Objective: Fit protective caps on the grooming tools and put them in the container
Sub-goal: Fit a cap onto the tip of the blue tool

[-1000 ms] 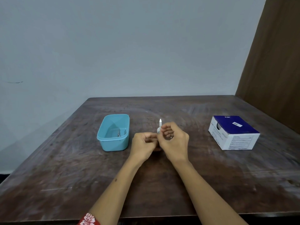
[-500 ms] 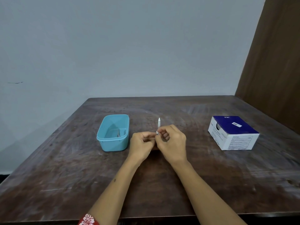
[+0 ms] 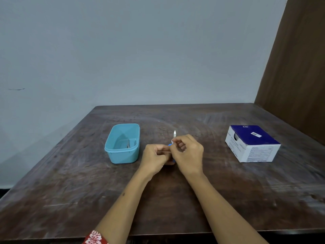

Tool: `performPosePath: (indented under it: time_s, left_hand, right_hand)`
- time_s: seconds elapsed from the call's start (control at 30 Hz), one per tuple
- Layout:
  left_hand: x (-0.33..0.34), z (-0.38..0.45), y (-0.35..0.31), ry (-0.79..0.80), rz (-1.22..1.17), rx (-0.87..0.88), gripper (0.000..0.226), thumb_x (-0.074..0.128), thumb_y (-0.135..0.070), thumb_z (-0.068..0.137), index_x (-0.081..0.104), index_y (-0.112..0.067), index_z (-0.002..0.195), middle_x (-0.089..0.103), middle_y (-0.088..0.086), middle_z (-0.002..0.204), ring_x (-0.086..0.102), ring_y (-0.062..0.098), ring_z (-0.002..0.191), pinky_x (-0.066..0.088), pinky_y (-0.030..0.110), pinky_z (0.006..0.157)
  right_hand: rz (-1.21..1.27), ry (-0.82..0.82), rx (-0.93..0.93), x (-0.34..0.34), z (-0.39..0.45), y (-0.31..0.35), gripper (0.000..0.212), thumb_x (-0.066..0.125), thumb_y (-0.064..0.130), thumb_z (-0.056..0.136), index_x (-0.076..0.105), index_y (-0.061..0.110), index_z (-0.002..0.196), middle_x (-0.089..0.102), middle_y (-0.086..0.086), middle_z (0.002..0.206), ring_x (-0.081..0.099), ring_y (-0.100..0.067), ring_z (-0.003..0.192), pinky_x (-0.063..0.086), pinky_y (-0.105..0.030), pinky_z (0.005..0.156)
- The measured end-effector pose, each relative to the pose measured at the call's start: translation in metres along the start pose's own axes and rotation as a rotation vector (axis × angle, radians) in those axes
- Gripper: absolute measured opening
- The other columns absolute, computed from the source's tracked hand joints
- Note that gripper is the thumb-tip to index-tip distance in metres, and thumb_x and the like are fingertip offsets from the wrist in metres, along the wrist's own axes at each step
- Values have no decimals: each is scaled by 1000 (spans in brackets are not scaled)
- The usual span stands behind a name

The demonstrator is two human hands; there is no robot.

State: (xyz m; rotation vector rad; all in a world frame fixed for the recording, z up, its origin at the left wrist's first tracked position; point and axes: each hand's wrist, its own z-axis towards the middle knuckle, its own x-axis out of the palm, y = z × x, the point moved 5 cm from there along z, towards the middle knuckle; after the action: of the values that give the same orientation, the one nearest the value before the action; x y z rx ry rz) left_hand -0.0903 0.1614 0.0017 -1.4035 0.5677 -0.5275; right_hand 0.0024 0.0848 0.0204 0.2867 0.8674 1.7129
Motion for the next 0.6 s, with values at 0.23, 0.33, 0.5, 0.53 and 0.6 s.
performPosePath:
  time_s: [0.23,0.33,0.5,0.53,0.6]
  left_hand:
    - [5,1,3,70,-13,-37,21,62,12,79,73,-4,87,73,5,73,71,15,70,57,23,60]
    - [1,2,3,3,-53,-16,27,55,15,81,72,-2,93,73,11,78,71,18,73,58,24,62]
    - [-6,5,4,-66,-148,-24,31,50,17,83,69,-3,98,74,4,78,71,13,73,56,20,61]
    - [-7,5,4,-80,-165,-26,31,50,17,83,69,-3,99,74,4,78,71,12,73,56,19,61]
    - [-8,6,4,-84,-214,-36,29,52,16,83,68,-3,100,74,4,78,72,13,73,56,19,60]
  right_hand:
    - [39,-103,22,-8,3,-1,21,66,-6,76,71,10,90,68,0,79,63,-12,68,51,-20,65]
    - [64,11,70,0,0,-5,28,70,3,70,66,20,91,62,11,67,59,-5,60,46,-9,57]
    - [76,152,68,7,-1,-7,36,74,11,66,56,31,89,59,15,59,59,-2,57,46,-9,52]
    - [70,173,61,9,-2,-7,37,75,11,66,55,31,90,59,15,59,59,-2,57,46,-10,52]
    - [68,177,60,10,-2,-7,39,75,11,68,55,32,93,60,15,61,60,-1,58,47,-10,54]
